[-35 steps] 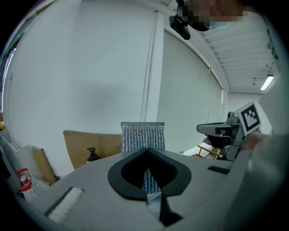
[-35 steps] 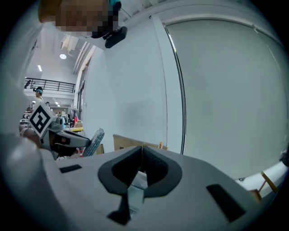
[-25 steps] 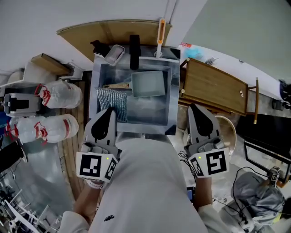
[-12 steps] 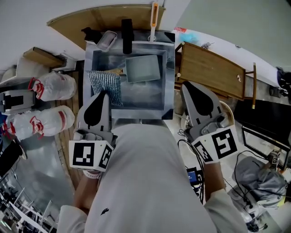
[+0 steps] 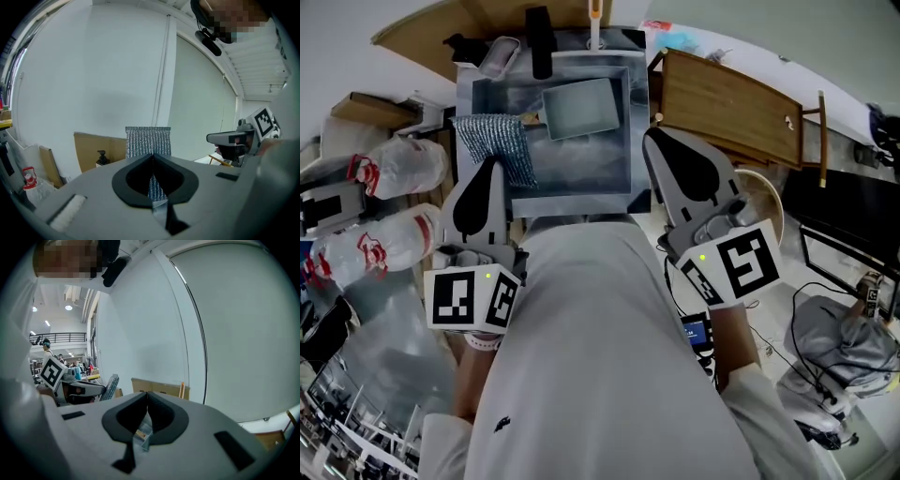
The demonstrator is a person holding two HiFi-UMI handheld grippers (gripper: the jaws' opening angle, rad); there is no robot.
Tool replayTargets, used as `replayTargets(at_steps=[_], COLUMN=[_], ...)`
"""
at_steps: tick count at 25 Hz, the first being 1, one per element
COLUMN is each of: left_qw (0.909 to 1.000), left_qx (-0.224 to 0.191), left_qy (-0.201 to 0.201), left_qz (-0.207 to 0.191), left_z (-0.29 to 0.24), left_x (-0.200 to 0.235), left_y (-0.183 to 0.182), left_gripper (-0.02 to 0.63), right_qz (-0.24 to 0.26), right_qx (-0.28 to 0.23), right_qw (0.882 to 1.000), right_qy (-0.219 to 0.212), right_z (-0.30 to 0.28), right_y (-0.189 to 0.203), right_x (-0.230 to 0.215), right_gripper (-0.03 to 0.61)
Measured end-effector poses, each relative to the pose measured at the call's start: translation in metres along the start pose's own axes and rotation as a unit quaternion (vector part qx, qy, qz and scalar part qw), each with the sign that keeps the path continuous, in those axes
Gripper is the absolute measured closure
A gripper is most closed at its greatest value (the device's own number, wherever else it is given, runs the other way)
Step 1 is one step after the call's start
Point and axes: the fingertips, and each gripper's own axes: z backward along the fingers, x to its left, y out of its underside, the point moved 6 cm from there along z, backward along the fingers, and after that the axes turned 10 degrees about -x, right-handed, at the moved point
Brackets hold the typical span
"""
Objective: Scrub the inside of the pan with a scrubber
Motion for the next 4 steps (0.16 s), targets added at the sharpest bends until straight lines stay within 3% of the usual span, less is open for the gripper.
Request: replayTargets(at_steps=[4], left_qw=[1.0000], left_qx=[0.004], left_qy=[-0.003], left_qz=[0.005], left_z=[-0.0033], left_x=[-0.0001], left_y=[0.0015], left_gripper=[0.606], right_qz=[-0.011], right_qx=[-0.011], right_qw=[1.000], right_qy=[0.006], right_z=[-0.0070], right_y=[0.0011], right_x=[0.0031], right_gripper=[0.572])
